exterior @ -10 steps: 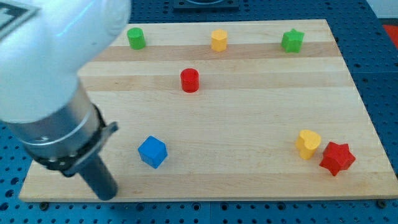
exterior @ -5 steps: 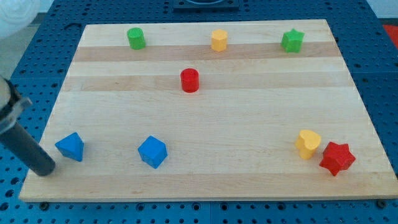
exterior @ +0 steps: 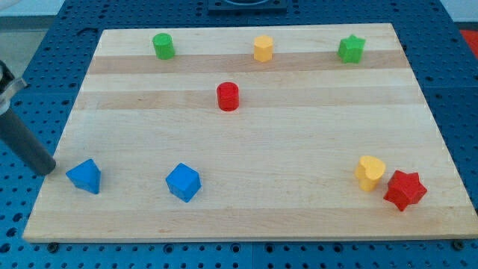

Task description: Move blue triangle to bottom center

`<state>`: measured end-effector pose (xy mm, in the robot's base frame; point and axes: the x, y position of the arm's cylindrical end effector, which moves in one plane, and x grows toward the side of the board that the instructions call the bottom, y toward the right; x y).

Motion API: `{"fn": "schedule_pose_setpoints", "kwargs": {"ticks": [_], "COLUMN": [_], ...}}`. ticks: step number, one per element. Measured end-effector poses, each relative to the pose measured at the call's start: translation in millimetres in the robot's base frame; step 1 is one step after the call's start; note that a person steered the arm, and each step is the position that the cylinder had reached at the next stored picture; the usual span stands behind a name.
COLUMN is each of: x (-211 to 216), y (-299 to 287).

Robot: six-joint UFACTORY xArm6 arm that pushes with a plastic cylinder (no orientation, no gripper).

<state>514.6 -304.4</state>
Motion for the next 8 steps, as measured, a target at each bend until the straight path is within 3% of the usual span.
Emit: {"fn": "schedule_pose_setpoints", "kwargs": {"ticks": [1,2,3,6,8], "x": [-33,-15,6,19,19], "y": [0,39,31,81,63]}}
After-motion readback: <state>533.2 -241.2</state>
